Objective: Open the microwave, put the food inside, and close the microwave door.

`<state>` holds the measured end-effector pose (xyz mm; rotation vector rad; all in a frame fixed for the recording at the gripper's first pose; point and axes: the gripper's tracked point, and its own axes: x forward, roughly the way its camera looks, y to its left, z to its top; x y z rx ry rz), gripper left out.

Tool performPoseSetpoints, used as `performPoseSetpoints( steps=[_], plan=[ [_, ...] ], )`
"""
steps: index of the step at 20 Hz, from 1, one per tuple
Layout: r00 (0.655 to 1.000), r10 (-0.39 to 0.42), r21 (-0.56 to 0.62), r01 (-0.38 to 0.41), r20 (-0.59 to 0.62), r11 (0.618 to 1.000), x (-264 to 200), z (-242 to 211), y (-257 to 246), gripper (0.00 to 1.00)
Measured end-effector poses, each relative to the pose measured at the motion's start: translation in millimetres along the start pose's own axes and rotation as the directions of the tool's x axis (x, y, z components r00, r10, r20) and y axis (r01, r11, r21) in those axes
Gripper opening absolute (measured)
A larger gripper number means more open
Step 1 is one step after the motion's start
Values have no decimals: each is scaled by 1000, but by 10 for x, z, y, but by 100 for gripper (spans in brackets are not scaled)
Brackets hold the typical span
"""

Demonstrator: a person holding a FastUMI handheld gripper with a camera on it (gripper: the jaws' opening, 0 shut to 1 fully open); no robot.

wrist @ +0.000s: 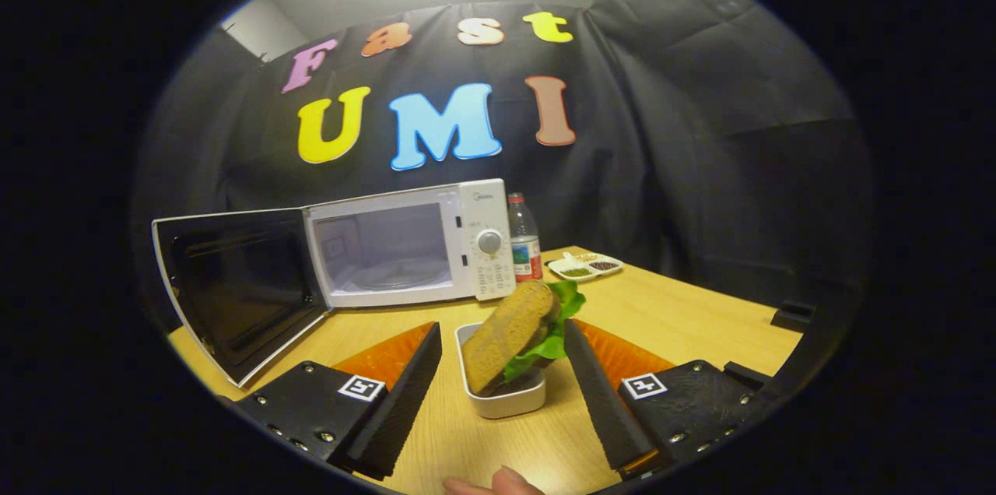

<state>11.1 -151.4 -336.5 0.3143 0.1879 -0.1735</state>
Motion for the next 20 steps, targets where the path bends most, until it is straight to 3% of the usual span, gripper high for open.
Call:
performPoseSetpoints(
  steps=[4,7,10,11,13,14,15,17,20],
  plan=[
    [993,66,171,-48,-99,984,272,-224,-151,98],
    [984,100,179,-73,-150,981,439,-349,-143,98],
    [968,187,188,-154,-168,970,471,-351,-7,96],
    [970,180,175,-151,-166,973,509,-344,-11,78],
    [972,175,153,-152,-155,977,542,-317,-37,57],
    [974,172,149,-150,-149,977,554,-301,-40,56],
    [974,166,138,-145,-155,980,586,-307,-57,44],
    [975,157,131,-137,-157,982,608,-287,-51,32],
    [979,151,98,-139,-134,986,568,-190,8,23]
  ],
)
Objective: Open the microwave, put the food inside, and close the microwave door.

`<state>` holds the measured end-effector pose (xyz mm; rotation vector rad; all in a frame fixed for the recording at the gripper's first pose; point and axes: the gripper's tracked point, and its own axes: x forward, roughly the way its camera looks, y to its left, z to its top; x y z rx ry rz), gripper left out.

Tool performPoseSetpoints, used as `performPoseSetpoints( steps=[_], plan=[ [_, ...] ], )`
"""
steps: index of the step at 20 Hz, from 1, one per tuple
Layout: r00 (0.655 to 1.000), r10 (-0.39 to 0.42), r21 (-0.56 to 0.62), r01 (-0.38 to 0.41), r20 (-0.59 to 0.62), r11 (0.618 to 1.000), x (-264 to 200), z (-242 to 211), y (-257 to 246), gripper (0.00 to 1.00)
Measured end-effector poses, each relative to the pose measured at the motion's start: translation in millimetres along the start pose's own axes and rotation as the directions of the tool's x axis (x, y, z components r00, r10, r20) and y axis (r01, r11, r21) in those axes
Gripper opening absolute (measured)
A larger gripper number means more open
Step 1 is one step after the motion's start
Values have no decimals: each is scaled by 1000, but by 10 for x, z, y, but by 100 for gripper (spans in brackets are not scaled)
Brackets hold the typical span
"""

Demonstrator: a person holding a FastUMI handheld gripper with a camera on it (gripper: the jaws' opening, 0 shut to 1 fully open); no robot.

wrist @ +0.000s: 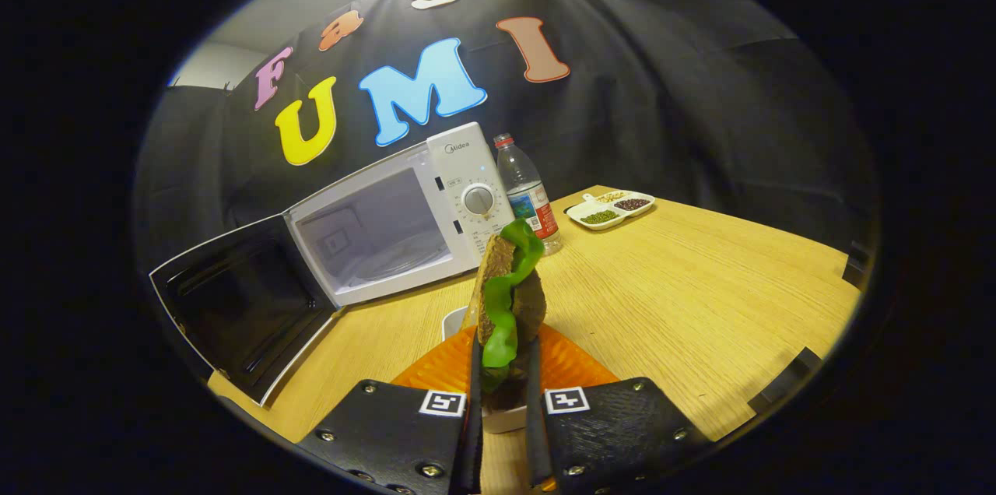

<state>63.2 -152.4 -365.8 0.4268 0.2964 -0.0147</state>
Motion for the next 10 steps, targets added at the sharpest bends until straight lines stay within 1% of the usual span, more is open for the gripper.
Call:
performPoseSetpoints(
  steps=[3,6,10],
  plan=[
    [1000,-13,-57,14,28,998,-48,82,73,23],
    [998,-4,-99,10,57,995,-96,221,209,23],
    [997,39,-164,-27,68,986,-106,386,497,23]
  ],
)
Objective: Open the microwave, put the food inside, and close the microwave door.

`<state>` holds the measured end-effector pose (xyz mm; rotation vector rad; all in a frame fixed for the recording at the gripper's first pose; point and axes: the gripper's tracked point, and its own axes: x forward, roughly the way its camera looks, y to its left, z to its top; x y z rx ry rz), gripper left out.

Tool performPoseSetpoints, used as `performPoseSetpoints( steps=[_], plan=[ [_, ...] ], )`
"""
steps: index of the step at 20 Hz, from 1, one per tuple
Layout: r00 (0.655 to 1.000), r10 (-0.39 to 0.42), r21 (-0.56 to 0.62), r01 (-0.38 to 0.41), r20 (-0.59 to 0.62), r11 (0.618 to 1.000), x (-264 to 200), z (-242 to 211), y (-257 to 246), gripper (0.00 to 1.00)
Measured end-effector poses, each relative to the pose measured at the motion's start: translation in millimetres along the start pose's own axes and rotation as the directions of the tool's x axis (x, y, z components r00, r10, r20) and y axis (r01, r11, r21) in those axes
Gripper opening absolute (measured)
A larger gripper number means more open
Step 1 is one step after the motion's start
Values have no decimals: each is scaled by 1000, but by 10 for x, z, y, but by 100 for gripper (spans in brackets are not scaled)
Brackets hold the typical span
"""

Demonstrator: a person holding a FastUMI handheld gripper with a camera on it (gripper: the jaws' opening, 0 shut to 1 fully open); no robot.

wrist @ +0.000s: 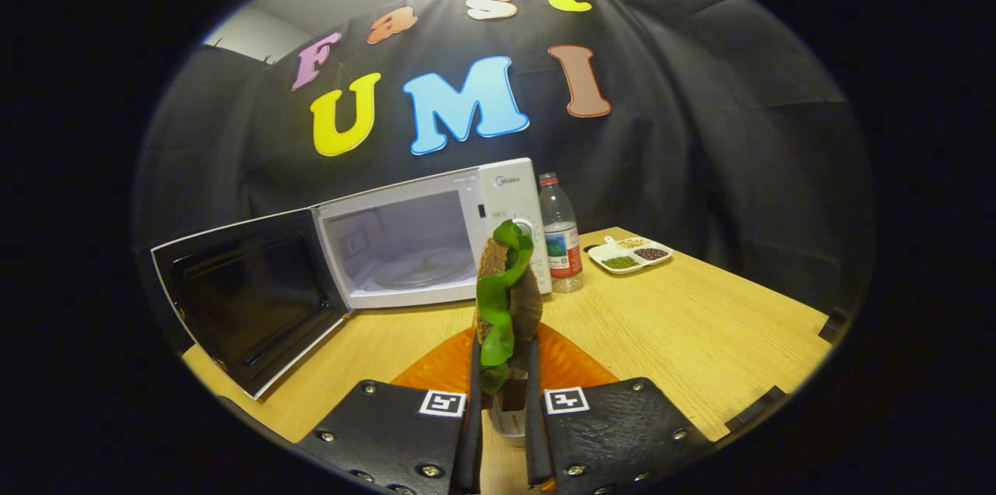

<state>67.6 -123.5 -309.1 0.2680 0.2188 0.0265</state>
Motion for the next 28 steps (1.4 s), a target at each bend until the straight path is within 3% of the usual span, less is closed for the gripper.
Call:
performPoseSetpoints(
  steps=[8,16,22,28],
  plan=[
    [996,92,-128,-89,21,988,302,405,892,23],
    [989,148,-187,-148,-14,971,1084,457,1649,23],
    [970,223,-131,-234,-94,963,1756,233,2057,23],
    [965,241,-57,-247,-100,967,2337,241,2180,23]
  ],
)
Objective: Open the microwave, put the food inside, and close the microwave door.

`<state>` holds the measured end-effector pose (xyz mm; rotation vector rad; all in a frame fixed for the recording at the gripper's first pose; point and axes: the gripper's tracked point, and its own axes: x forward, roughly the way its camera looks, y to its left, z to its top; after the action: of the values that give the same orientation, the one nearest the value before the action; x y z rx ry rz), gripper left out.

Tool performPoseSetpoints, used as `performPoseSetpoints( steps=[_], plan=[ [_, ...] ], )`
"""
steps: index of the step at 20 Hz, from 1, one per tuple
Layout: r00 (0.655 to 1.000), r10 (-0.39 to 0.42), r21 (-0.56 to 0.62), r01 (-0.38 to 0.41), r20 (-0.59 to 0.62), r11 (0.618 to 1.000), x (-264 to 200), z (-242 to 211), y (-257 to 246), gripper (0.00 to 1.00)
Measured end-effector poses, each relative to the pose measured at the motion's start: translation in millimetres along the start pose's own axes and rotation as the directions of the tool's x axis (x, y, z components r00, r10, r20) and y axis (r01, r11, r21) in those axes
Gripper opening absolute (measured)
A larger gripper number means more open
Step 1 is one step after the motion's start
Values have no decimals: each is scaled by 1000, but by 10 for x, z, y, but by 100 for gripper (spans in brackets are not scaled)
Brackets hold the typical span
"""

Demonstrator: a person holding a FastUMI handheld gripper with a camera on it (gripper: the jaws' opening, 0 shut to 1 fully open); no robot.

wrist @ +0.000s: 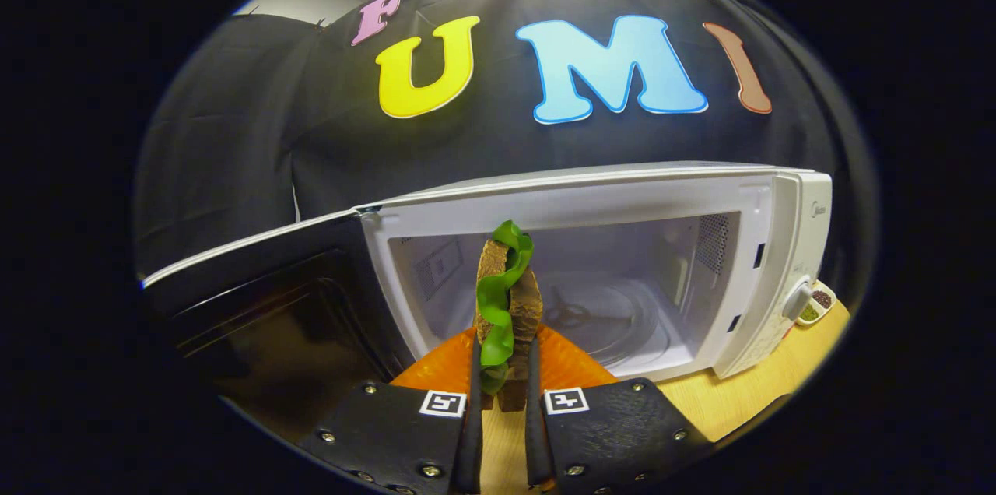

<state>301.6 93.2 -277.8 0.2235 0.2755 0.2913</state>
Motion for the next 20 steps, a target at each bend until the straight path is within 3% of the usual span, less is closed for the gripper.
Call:
performPoseSetpoints(
  steps=[6,11,12,13,15,17,20],
  plan=[
    [1000,18,82,-18,6,996,494,49,-125,22],
    [1000,-14,69,13,21,998,766,36,-336,23],
    [999,-26,56,25,27,998,794,23,-369,30],
    [998,-63,32,62,26,998,799,25,-456,47],
    [994,-103,3,103,25,995,813,-1,-586,62],
    [990,-139,-12,140,20,990,786,-8,-685,72],
    [976,-216,-65,218,33,974,749,35,-815,80]
  ],
)
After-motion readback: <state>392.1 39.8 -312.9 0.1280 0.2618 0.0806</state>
